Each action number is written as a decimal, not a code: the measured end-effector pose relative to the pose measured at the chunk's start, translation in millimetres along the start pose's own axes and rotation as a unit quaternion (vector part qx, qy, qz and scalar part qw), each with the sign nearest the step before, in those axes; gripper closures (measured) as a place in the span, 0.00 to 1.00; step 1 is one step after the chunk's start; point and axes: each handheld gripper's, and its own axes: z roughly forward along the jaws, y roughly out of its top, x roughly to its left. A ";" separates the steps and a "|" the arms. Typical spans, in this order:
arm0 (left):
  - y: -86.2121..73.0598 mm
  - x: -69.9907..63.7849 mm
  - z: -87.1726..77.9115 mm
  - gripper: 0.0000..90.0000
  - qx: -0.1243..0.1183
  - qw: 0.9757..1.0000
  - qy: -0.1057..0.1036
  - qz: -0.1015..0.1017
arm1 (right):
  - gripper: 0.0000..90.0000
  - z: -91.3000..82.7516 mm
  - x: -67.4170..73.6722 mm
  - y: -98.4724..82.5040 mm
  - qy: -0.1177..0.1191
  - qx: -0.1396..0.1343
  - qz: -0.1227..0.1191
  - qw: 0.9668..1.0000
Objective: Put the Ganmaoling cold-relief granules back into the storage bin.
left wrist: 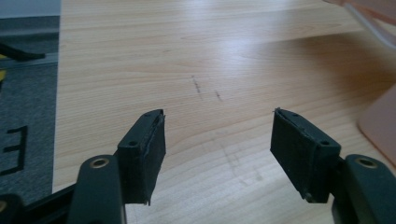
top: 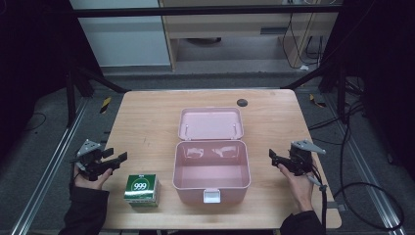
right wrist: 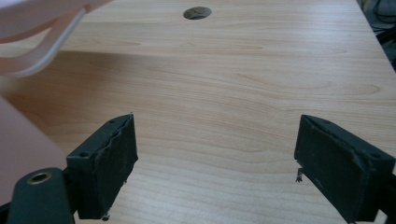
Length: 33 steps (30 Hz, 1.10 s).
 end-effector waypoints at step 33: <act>62.6 -39.0 -52.6 0.34 0.137 0.947 -0.166 0.240 | 0.07 -20.4 1.3 -8.2 -0.011 0.006 -0.059 0.998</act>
